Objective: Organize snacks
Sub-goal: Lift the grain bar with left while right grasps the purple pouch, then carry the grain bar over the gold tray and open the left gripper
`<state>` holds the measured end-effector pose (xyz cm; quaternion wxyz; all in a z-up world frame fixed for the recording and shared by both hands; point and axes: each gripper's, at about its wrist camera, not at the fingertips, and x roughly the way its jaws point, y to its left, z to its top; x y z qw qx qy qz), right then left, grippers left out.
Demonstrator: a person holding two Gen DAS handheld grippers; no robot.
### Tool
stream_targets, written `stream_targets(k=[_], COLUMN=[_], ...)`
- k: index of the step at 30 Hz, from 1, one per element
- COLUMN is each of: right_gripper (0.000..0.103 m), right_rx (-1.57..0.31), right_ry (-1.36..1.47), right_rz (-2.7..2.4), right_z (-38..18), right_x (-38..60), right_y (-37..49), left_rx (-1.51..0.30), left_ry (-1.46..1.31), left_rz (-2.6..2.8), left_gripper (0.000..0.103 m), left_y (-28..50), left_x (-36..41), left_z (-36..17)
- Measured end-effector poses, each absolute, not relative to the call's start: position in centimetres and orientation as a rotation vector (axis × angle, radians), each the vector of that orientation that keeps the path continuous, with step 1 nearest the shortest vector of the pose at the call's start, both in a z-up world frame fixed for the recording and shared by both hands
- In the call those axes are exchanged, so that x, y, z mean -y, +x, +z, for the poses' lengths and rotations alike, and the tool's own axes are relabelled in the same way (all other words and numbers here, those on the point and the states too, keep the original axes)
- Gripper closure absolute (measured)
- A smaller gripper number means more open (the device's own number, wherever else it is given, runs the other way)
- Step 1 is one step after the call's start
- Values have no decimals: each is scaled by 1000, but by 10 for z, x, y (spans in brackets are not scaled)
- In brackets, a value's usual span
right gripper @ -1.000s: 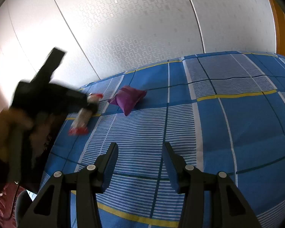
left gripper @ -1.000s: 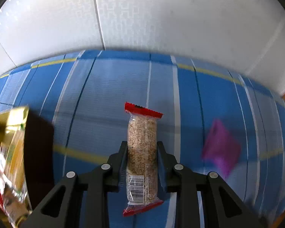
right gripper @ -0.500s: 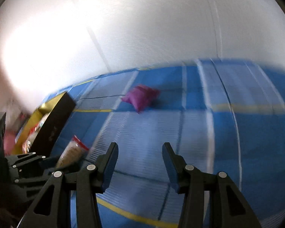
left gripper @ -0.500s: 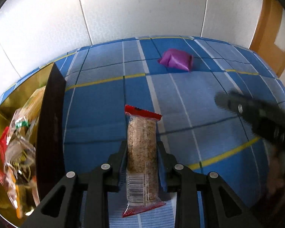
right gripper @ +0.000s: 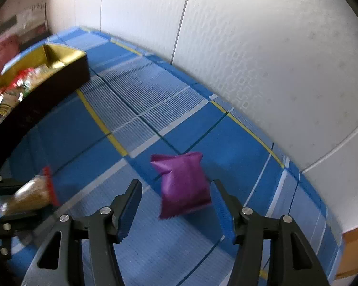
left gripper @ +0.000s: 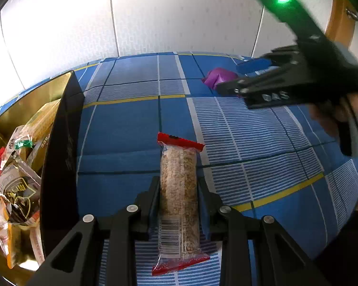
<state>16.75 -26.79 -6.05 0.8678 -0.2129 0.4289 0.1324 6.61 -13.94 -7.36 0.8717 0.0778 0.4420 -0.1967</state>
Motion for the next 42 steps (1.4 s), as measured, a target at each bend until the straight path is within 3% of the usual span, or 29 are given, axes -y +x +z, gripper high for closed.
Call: stream_targets(k=[3, 4, 5, 8, 19, 42], right_gripper=[43, 48, 64, 66, 65, 65], right_rx=[-924, -936, -941, -906, -816, -802], right_ry=[-455, -442, -419, -339, -102, -130], right_rz=[280, 295, 308, 269, 100, 11], right_z=[-68, -71, -73, -72, -79, -86], right_x=[268, 268, 268, 272, 296, 296], right_y=[182, 184, 185, 175, 83, 81], left_rx=[-919, -919, -918, -908, -885, -781], left_ry=[161, 159, 158, 162, 164, 115], left_rz=[-412, -412, -410, -408, -388, -362], left_gripper=[74, 74, 74, 73, 73, 74], left_y=[64, 64, 66, 63, 51, 17], left_x=[138, 138, 139, 138, 136, 115], left_z=[-73, -72, -73, -72, -68, 3])
